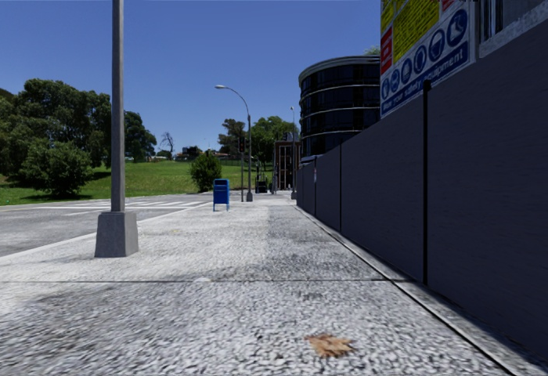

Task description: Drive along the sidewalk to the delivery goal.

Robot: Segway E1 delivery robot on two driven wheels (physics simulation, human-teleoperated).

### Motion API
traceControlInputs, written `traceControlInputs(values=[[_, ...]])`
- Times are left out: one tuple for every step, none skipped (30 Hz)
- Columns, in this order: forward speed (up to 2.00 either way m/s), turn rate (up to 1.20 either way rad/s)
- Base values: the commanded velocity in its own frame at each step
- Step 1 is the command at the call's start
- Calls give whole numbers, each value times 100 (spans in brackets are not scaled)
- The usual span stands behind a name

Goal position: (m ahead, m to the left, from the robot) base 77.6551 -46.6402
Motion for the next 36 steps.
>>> traceControlInputs(values=[[200,0],[200,0],[200,0],[200,0],[200,0],[200,0],[200,0],[200,0],[200,0],[200,0],[200,0],[200,0],[200,0],[200,0],[200,0],[200,0],[200,0],[200,0],[200,0],[200,0],[200,0],[200,0],[200,0],[200,0],[200,0],[200,0],[200,0],[200,0],[200,0],[200,0],[200,0],[200,0],[200,0],[200,0],[200,0],[200,0]])
